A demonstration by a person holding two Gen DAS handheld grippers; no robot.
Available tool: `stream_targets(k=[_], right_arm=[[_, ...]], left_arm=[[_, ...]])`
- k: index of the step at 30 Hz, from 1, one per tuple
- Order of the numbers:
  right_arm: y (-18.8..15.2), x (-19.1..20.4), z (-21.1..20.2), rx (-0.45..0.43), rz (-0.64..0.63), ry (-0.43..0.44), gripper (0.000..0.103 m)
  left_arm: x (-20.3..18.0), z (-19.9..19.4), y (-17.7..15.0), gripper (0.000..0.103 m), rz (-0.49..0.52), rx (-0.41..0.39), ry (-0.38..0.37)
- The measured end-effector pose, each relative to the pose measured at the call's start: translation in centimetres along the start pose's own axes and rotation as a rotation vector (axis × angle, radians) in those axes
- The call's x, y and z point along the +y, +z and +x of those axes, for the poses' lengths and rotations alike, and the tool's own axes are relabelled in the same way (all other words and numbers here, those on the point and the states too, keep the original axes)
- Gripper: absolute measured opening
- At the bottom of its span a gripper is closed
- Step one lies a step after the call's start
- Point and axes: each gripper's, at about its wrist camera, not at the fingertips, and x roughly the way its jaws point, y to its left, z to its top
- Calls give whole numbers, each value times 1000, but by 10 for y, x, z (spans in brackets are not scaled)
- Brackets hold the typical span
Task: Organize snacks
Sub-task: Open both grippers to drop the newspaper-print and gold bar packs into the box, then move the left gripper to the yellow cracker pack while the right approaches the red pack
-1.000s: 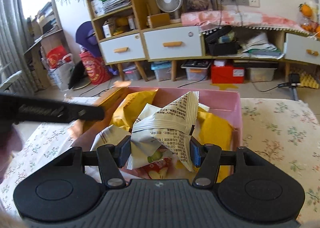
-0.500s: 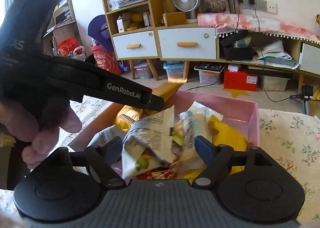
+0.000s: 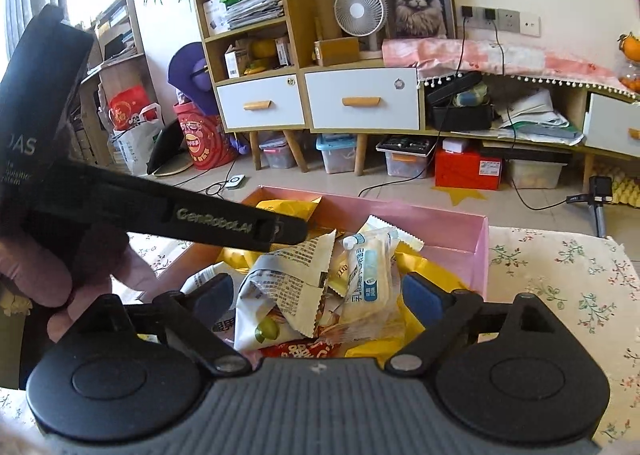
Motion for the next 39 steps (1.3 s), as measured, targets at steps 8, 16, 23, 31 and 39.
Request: stream_targets(k=[8,16,23,31,39], right_arm=[[-9,4,-22,23,-28,-33,95],[-11,12,-41,36,-56,-62,99],[-20,17,-53,44,-68,-94,101],[-29,23,-60,57,-95,-105,103],[-47,25,-58,68,-90,-108,103]], left_arm=[[6,-34,-22,73,-7,-2,31],[10,-66,-46,91,-18,-1,54],[10,-85,-68,96,-21,14,77],[15,-97,-95,97,-43,42,94],[29,-96,-122,98,-72,60,138]])
